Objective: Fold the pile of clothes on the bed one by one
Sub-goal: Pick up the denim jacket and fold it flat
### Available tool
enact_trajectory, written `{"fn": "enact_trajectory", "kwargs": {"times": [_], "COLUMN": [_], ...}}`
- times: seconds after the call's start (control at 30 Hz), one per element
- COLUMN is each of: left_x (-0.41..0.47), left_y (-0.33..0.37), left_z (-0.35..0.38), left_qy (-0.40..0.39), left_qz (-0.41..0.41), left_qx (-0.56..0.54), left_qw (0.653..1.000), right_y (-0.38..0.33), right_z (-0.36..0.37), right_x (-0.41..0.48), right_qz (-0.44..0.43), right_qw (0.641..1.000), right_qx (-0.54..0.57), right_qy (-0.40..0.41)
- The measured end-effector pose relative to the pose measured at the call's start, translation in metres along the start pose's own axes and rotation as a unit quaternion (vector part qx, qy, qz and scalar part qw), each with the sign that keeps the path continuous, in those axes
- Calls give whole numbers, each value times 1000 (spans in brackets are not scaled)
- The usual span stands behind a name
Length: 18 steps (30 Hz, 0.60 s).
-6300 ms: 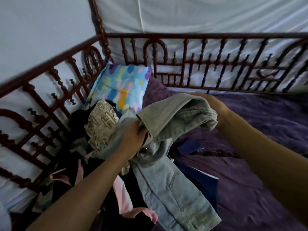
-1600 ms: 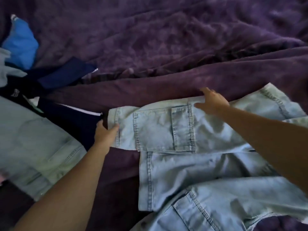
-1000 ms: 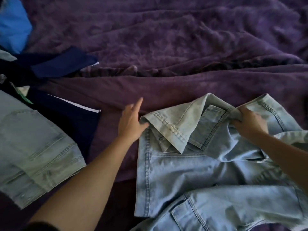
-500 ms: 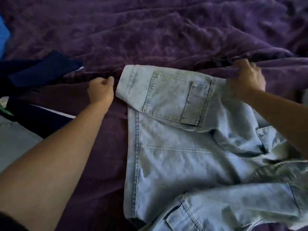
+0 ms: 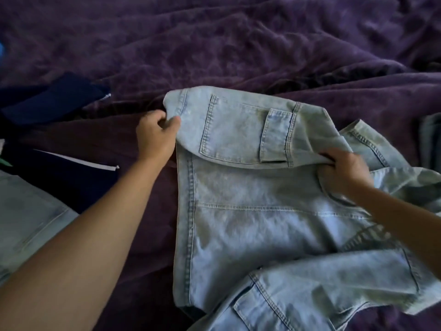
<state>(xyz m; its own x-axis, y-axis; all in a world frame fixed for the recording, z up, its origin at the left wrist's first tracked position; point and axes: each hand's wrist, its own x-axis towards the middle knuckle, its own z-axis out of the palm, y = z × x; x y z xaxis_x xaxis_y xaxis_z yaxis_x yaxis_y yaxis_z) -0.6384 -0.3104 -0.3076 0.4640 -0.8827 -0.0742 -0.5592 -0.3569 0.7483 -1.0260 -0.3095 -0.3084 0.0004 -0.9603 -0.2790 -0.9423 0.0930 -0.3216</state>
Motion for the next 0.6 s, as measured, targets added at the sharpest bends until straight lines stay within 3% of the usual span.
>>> {"fn": "enact_trajectory", "kwargs": {"times": [0.07,0.17,0.23,0.3,0.37,0.4,0.43,0.5,0.57,0.6], "left_x": [-13,-36,-46,-58,-72,-80,-87,-99,-112,-121], "left_y": [19,30,22,8,-2,-4,-4,3,17,27], "left_z": [-18,-33,-35,-32,-27,-25,-21,-9,11,24], "left_qy": [6,-8,-54,-126,-187,-203,-200,-157,-152,-170], "left_qz": [1,-89,-162,-202,-213,-211,-200,-128,-9,44], "left_qx": [-55,-79,-27,81,211,258,290,320,321,306], "left_qw": [998,993,985,968,935,921,914,925,935,936], "right_y": [-8,-9,-2,1,4,11,20,41,64,71], "right_z": [-28,-79,-101,-104,-91,-82,-76,-74,-74,-73], "right_x": [10,25,25,16,-3,-12,-18,-21,-13,-6], "right_qz": [32,42,5,-35,-60,-58,-39,34,58,58], "right_qw": [993,972,984,991,950,941,955,990,997,995], "right_qx": [113,228,177,38,-101,-114,-68,71,25,-22], "right_qy": [17,43,17,-127,-289,-314,-286,-116,47,78]}}
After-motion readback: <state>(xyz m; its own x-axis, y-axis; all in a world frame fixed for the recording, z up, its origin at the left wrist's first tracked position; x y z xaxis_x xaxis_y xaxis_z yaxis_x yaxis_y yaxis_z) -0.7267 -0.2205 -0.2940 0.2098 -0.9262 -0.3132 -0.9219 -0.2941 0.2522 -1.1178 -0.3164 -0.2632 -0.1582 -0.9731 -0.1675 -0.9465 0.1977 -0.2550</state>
